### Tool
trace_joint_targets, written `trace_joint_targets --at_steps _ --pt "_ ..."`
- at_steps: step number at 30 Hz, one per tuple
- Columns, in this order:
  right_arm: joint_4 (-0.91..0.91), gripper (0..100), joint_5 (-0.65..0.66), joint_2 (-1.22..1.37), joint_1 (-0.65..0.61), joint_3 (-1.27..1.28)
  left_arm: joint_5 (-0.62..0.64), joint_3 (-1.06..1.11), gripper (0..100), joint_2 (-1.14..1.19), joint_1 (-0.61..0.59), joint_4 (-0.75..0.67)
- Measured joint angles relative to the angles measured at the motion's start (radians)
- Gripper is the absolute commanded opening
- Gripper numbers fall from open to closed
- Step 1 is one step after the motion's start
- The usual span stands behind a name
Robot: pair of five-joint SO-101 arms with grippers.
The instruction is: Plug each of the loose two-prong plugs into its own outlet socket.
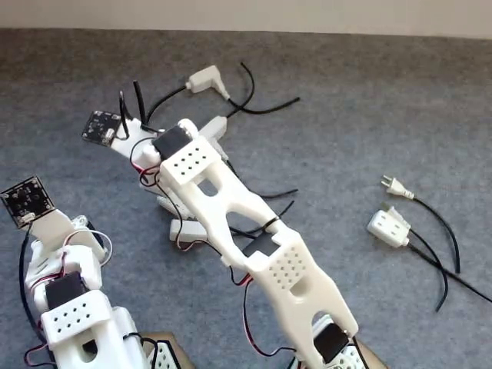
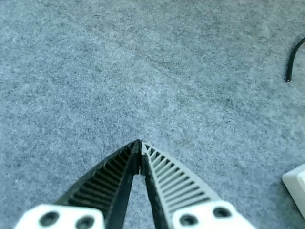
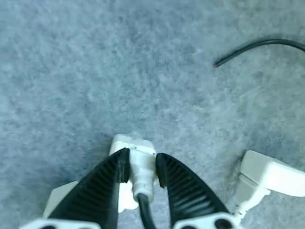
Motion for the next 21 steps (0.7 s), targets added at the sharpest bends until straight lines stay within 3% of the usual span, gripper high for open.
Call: trace_joint_targets --at_steps 21 --pt "0.035 0.8 0.017 0.003 -0.018 0.000 0.000 0.000 1 0.000 0.000 0.000"
